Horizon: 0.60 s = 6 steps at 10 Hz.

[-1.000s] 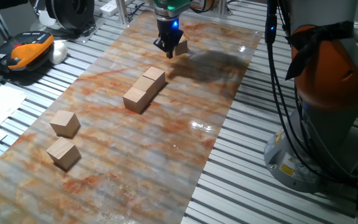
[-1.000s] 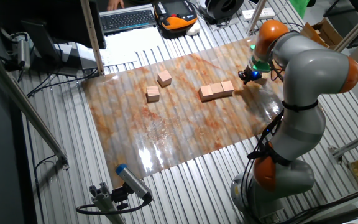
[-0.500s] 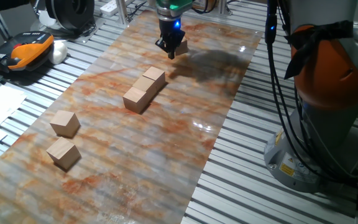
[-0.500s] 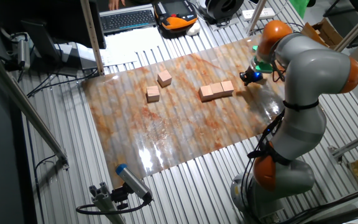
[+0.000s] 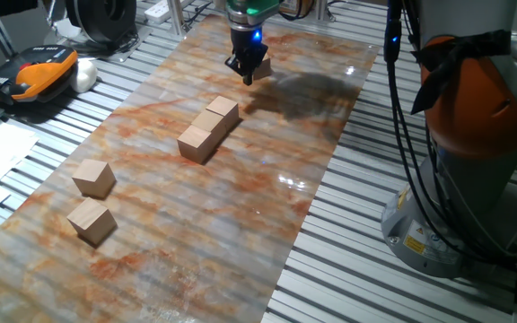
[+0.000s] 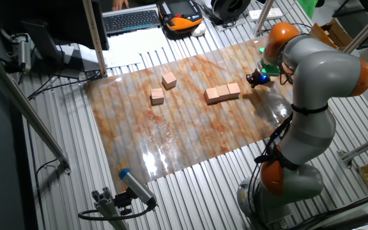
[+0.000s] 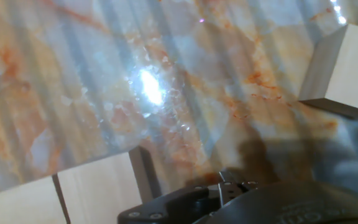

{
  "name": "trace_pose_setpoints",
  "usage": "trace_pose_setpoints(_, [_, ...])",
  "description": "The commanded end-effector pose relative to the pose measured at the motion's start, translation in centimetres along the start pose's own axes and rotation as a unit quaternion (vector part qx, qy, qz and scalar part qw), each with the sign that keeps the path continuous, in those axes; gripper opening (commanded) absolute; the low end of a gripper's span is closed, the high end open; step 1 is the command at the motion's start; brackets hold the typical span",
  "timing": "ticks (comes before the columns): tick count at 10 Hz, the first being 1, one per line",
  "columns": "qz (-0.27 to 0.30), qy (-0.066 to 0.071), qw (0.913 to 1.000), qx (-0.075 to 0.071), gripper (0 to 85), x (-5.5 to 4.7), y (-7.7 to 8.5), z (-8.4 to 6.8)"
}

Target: Stack the blocks into a pyramid shape

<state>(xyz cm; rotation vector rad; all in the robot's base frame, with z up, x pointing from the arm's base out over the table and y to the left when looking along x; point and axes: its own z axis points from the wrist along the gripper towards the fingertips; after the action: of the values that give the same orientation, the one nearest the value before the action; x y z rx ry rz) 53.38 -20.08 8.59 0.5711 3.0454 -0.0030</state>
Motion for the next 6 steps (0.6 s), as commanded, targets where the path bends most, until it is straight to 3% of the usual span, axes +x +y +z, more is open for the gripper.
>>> trace_pose_setpoints(1, [0.011, -0.005, 0.9998, 0.014, 0.0, 0.0, -0.01, 0.01])
trace_pose_setpoints(6, [0.007, 0.015, 0.9994, 0.03, 0.0, 0.0, -0.01, 0.01])
